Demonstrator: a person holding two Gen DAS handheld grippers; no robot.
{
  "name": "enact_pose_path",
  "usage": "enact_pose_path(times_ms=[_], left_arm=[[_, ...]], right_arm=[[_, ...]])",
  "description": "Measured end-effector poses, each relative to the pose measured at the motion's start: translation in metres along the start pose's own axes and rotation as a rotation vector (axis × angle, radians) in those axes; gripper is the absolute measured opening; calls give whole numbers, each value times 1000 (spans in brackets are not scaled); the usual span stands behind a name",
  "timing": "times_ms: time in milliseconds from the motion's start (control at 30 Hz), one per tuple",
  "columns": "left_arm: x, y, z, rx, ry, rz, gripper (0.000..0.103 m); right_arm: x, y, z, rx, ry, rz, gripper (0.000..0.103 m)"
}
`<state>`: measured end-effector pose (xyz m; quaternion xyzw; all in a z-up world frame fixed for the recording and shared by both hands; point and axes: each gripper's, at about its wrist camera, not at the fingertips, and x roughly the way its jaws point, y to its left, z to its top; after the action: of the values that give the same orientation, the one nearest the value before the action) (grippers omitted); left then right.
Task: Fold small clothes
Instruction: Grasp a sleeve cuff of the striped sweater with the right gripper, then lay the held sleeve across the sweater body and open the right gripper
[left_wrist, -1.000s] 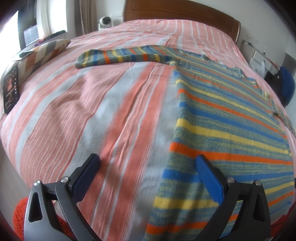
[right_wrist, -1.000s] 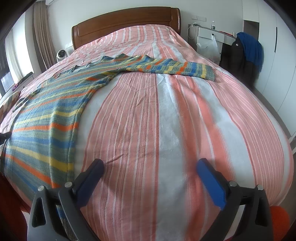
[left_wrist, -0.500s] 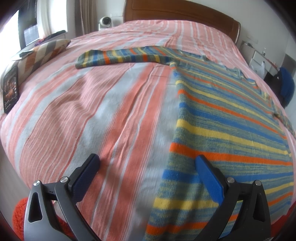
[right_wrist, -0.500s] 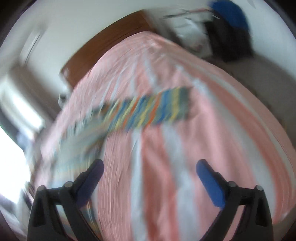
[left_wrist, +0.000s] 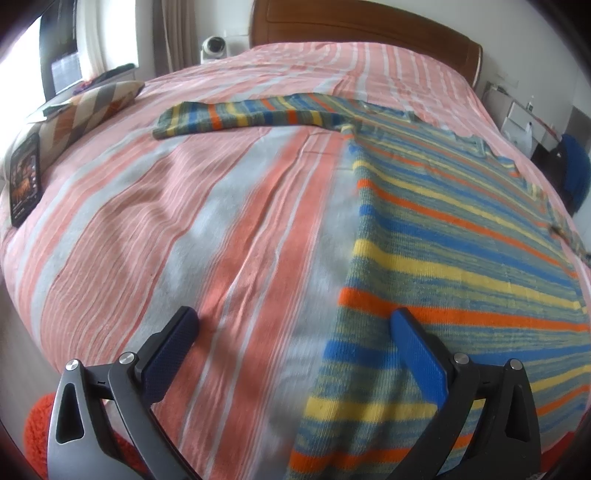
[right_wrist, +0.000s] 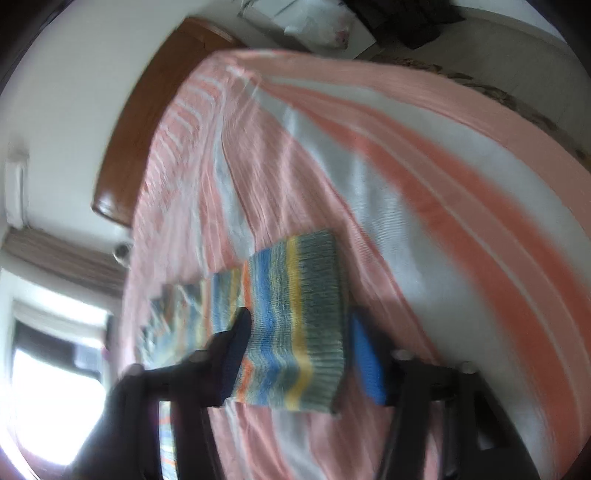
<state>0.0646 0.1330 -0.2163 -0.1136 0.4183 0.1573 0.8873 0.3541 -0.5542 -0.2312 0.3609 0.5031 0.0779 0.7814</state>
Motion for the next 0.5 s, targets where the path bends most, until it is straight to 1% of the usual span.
enact_pose_path(times_ms=[33,67,133,167,200,267,333,367,433,500], left_arm=[[0,0,1,-1,0,0,103],[0,0,1,-2,1,-2,103],[0,0,1,-4,1,-5,103],[1,0,2,-4,2,-8,103],[1,1,2,-3,3,-10,103],[2,1,4,-3,4,-13,103],[3,1,5,1,5,-17,103],[3,1,5,2,5,-18,103],[3,2,5,2,6,-25,103],[3,3,5,-1,5,-34,103]], right_arm=[[7,1,1,-7,34,-23,7],[12,2,1,-7,61,-33,7],[5,16,1,-62,18,-99,7],[-5,36,0,-132,-35,-149,6],[-13,55,-3,-188,-72,-164,6],[-26,100,-7,-282,-119,-138,6],[-34,160,-16,-383,-140,-65,6],[-33,182,-20,-416,-136,-36,6],[-24,238,-36,-501,-110,39,6],[-1,296,-59,-576,-52,117,6]])
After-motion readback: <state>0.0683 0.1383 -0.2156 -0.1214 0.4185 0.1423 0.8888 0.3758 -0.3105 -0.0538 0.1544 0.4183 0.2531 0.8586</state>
